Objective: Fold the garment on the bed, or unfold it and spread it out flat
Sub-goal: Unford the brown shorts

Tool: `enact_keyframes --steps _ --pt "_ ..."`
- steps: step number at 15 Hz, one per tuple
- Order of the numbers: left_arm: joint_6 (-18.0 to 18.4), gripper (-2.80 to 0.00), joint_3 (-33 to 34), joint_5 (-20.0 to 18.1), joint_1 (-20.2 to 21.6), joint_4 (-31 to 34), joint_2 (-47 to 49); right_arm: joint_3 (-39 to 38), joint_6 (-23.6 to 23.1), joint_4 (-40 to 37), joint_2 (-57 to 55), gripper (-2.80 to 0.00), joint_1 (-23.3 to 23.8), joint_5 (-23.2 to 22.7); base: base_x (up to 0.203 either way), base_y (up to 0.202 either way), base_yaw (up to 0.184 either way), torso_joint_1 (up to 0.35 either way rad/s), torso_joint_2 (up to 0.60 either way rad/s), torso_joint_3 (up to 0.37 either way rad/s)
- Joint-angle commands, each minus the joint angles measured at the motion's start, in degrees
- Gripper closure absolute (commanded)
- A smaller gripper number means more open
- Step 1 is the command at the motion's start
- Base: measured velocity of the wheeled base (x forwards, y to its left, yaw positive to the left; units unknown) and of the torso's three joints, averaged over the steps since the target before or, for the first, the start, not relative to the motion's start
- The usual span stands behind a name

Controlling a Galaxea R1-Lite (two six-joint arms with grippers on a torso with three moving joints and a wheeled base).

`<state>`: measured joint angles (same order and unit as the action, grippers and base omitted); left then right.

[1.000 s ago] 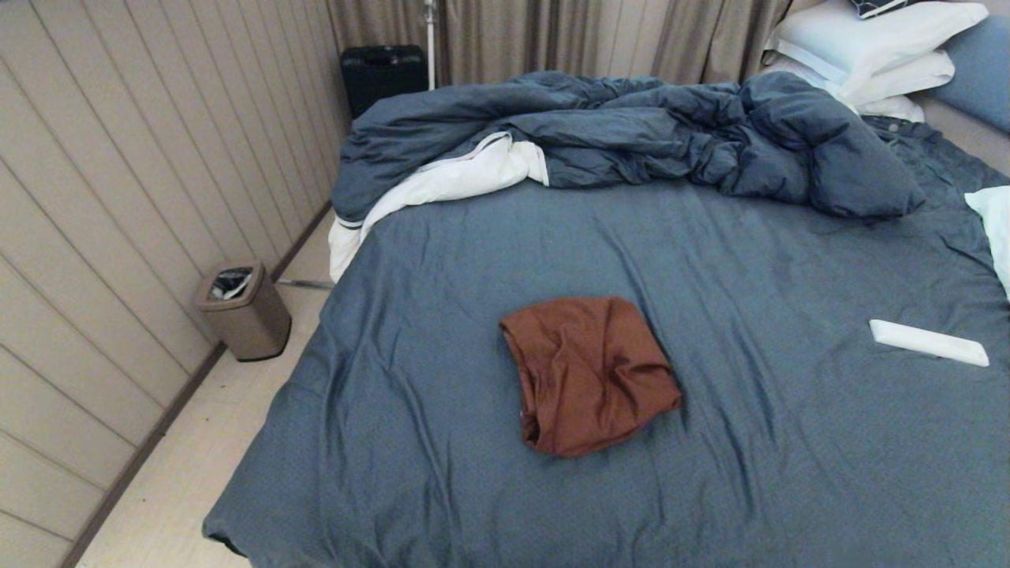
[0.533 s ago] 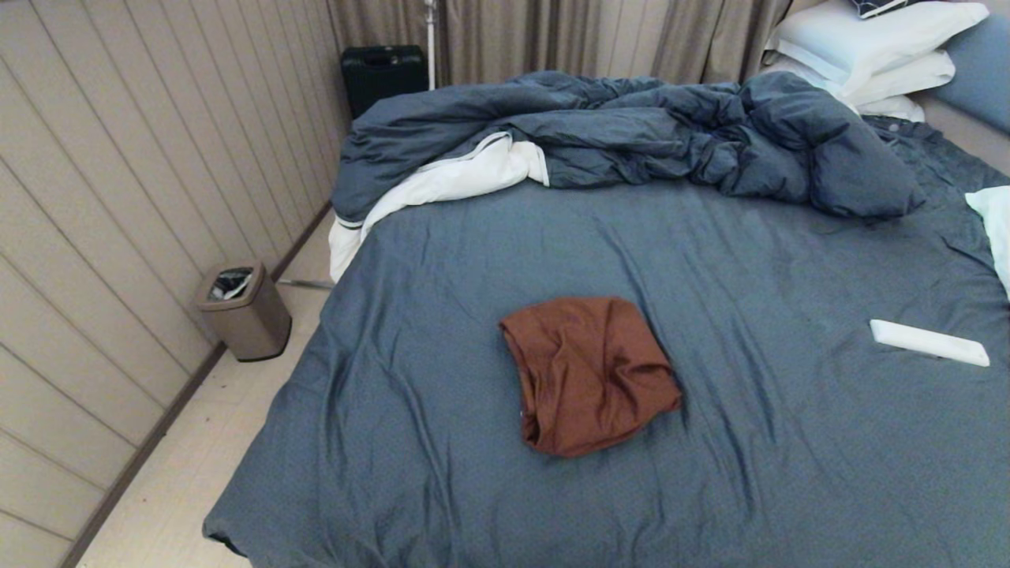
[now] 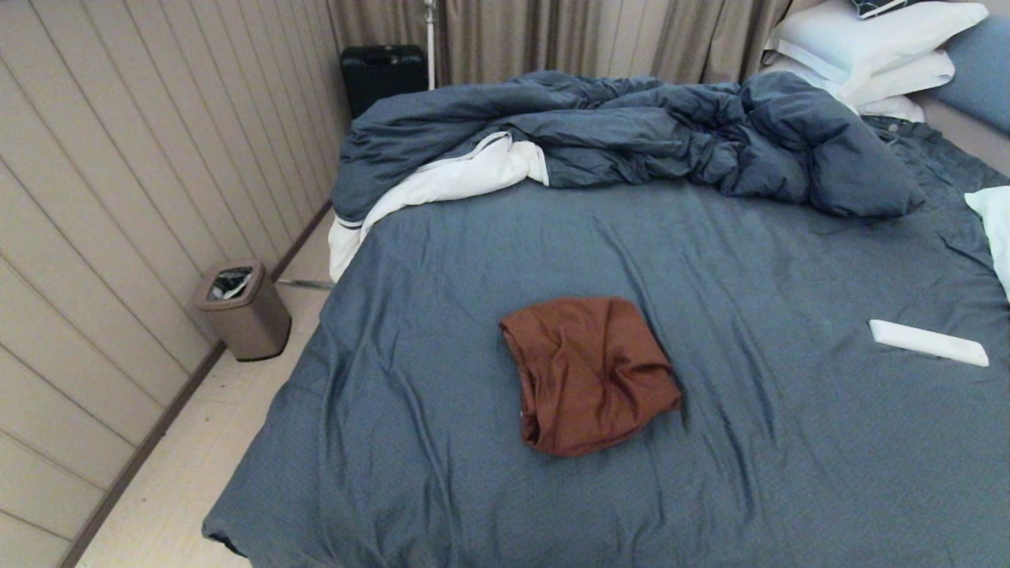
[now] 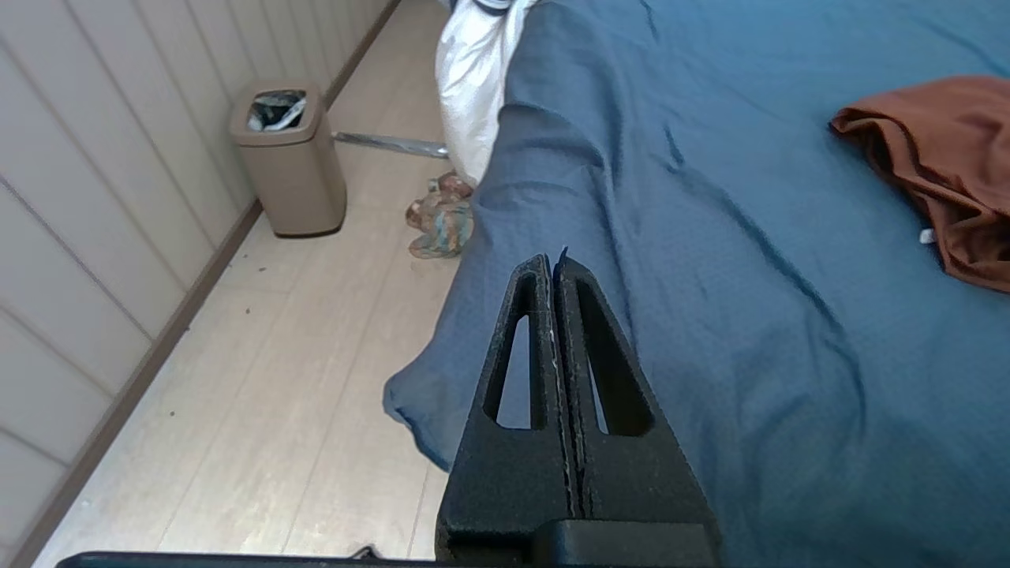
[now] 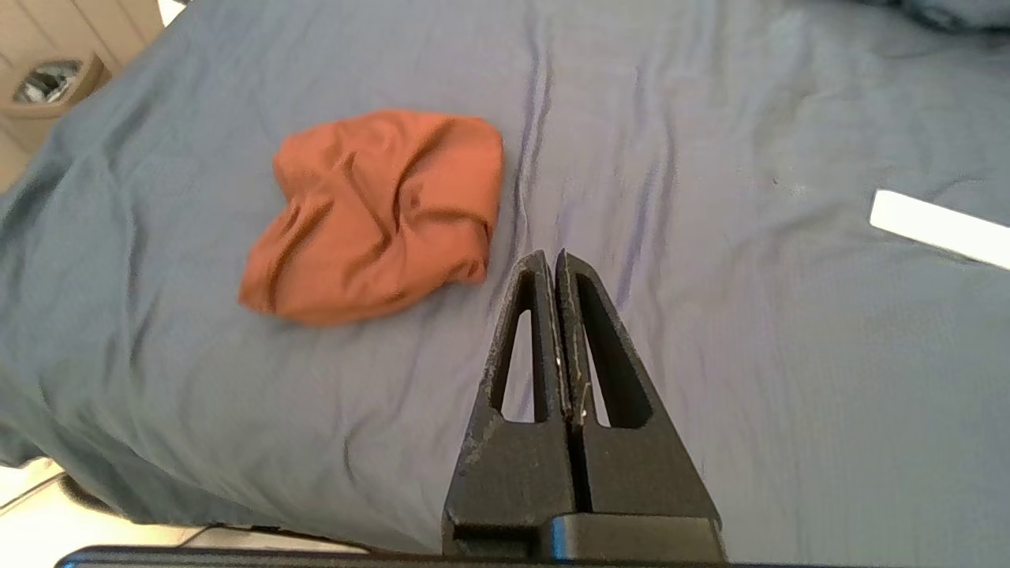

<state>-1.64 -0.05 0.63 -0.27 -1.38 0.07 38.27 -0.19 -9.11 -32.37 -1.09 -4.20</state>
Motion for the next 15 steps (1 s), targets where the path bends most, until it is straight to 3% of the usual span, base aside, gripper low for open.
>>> enact_keyframes --steps 1,4,7,11,14,15 --pt "0.0 0.0 -0.1 0.1 0.0 0.0 0.1 10.1 0.1 -0.9 -21.4 0.0 -1.3 -0.3 0.0 0.0 0.0 0.0 0.0 0.0" --pt "0.0 0.0 0.0 0.0 0.0 0.0 0.1 24.1 2.1 -6.9 -39.1 0.0 -6.5 0.6 0.0 0.0 0.0 0.0 0.0 0.0" --pt "0.0 0.0 0.0 0.1 0.0 0.0 0.1 34.3 4.9 -13.8 -54.1 0.0 -15.2 4.8 0.0 0.0 0.0 0.0 0.0 0.0" --pt "0.0 0.0 0.0 0.0 0.0 0.0 0.1 37.9 6.1 -16.1 -67.1 0.0 -30.7 15.9 0.0 0.0 0.0 0.0 0.0 0.0" --pt "0.0 0.0 -0.1 0.0 0.0 0.0 0.1 37.5 6.1 -12.5 -72.9 0.0 -37.2 18.6 0.0 0.0 0.0 0.0 0.0 0.0" --pt "0.0 0.0 0.0 0.0 0.0 0.0 0.1 36.9 6.0 -11.6 -74.2 -2.8 -38.5 19.0 0.0 0.0 0.0 0.0 0.0 0.0"
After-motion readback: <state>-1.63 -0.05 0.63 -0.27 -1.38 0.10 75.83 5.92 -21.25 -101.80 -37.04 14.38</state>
